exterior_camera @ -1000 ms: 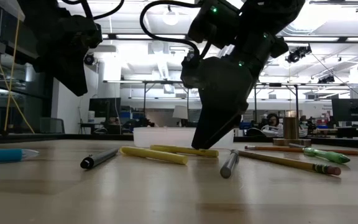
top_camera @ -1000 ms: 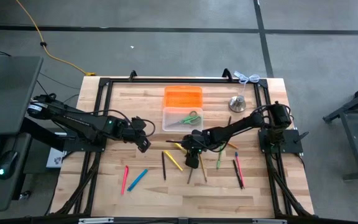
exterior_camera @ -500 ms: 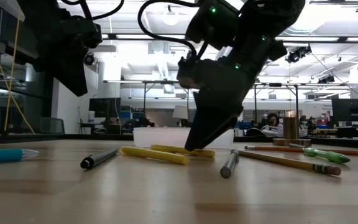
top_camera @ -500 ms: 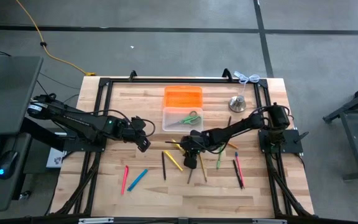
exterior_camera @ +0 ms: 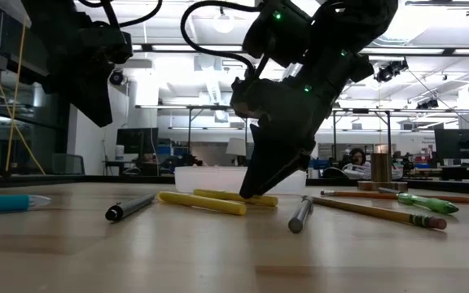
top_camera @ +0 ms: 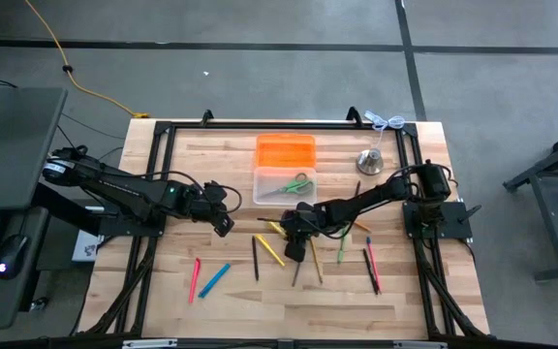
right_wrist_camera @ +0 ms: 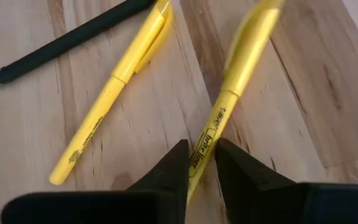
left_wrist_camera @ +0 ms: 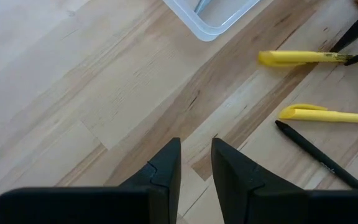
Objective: Pick & place school supplies into a supply box
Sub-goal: Put the top yellow pen into the orange supply box
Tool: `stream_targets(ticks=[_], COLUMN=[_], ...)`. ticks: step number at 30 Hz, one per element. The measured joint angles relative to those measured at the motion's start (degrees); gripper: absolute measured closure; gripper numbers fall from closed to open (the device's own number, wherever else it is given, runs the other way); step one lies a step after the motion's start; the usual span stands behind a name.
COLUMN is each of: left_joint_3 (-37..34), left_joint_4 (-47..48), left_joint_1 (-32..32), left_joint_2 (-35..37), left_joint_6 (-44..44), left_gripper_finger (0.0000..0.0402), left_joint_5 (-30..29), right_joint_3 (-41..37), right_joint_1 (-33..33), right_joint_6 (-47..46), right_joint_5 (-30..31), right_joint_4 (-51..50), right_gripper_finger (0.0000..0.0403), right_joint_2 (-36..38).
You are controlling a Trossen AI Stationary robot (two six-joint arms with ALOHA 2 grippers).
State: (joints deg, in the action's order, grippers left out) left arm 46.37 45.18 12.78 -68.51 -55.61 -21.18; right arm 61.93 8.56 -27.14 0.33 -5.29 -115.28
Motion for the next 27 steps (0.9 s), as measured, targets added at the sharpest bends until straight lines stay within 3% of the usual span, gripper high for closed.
stream_targets(ticks=[11,27], left_joint_3=[0.00,0.00], left_joint_4=[0.01,-0.01], left_joint_1=[0.00,0.00], left_joint_2=[0.00,0.00], left_joint_6=[0.00,0.00], left_gripper_finger=[0.0284,0.0284], left_joint_5=[0.03,0.05], right_joint_3=[0.00,-0.02], right_joint_1=[0.02,0.08], right_joint_6=[-0.05,-0.11], right_joint_5=[-1.54,-2.28], right_joint_4=[0.19,0.16], right_gripper_finger=[0.0392,0.0400], right_joint_2=[-0.02,0.04])
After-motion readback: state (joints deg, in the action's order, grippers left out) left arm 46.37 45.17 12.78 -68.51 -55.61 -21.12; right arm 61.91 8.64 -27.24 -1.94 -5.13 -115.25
